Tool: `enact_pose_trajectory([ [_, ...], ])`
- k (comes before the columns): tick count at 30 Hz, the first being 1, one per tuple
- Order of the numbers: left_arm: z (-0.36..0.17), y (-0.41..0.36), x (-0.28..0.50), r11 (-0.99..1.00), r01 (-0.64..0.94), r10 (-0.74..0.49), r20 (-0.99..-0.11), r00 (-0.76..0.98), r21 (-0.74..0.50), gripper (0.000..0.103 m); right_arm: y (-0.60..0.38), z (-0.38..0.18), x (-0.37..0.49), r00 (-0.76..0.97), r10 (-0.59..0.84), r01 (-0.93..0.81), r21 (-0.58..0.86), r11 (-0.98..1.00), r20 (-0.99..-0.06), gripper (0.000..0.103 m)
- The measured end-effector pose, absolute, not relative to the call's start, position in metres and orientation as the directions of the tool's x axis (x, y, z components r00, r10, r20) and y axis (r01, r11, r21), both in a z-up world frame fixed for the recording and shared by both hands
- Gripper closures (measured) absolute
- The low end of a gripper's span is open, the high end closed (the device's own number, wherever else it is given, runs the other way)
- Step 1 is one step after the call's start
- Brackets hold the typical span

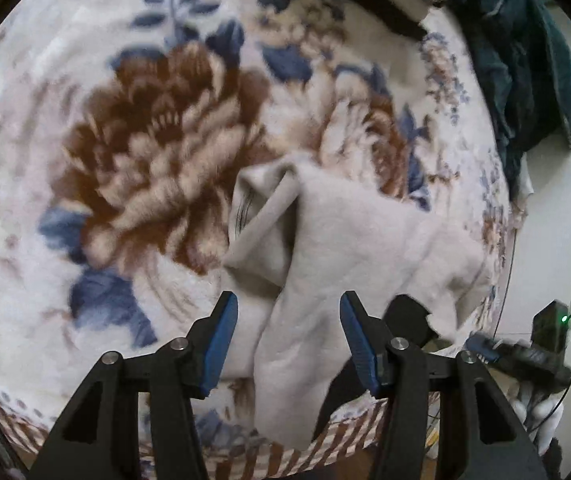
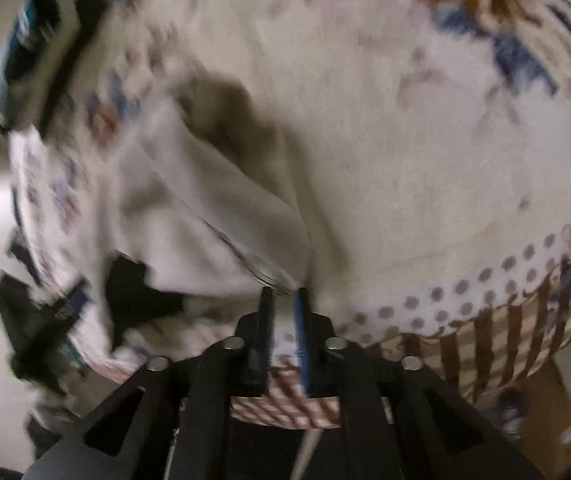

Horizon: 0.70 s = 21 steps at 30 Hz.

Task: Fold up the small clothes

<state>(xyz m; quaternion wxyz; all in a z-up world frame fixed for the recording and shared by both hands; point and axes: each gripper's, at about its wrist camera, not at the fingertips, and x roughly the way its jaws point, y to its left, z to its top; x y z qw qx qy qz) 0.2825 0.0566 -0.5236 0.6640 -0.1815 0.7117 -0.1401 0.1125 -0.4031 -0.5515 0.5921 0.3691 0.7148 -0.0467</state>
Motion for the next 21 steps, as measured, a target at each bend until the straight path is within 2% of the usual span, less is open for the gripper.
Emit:
enact_pose_trajectory([
  [1, -0.52, 0.056, 0.287, 0.893, -0.066, -0.448, -0.893, -0.044, -0.445, 0.052, -0.409, -0.54, 0.118, 0.025, 0.467, 0.587, 0.391, 0.709, -0.884, 0.052],
  [2, -0.516, 0.055, 0.294, 0.887, -0.058, -0.46, -0.887, -0.028, -0.458, 0.052, -0.415, -0.531, 0.124, 0.079, 0.466, 0.587, 0.419, 0.693, -0.881, 0.047],
  [4, -0.519, 0.047, 0.308, 0.884, -0.053, -0.466, -0.885, -0.014, -0.464, 0.052, -0.418, -0.527, 0.139, 0.128, 0.483, 0.574, 0.462, 0.676, -0.866, 0.046],
  [7, -0.54, 0.032, 0.325, 0.89, -0.061, -0.455, -0.89, -0.032, -0.453, 0.055, -0.409, -0.539, 0.171, 0.102, 0.458, 0.561, 0.431, 0.707, -0.883, 0.046],
  [8, -0.547, 0.028, 0.327, 0.898, -0.062, -0.438, -0.898, -0.038, -0.435, 0.071, -0.405, -0.544, 0.174, 0.082, 0.444, 0.565, 0.409, 0.717, -0.892, 0.047],
  [9, -0.549, 0.026, 0.328, 0.906, -0.057, -0.421, -0.907, -0.028, -0.419, 0.086, -0.4, -0.548, 0.177, 0.066, 0.427, 0.57, 0.385, 0.726, -0.902, 0.059],
  [10, -0.548, 0.027, 0.329, 0.907, -0.048, -0.419, -0.908, -0.01, -0.418, 0.092, -0.394, -0.548, 0.179, 0.063, 0.403, 0.569, 0.365, 0.737, -0.913, 0.086],
  [11, -0.546, 0.029, 0.329, 0.905, -0.041, -0.424, -0.905, 0.004, -0.424, 0.094, -0.389, -0.548, 0.18, 0.059, 0.387, 0.564, 0.35, 0.748, -0.92, 0.093],
  [18, -0.548, 0.039, 0.35, 0.918, 0.004, -0.397, -0.918, 0.021, -0.397, 0.095, -0.373, -0.527, 0.174, 0.095, 0.369, 0.54, 0.359, 0.761, -0.925, 0.097],
  [21, -0.555, 0.041, 0.354, 0.919, 0.007, -0.394, -0.919, -0.019, -0.395, 0.094, -0.379, -0.533, 0.17, 0.055, 0.306, 0.54, 0.287, 0.792, -0.95, 0.097],
])
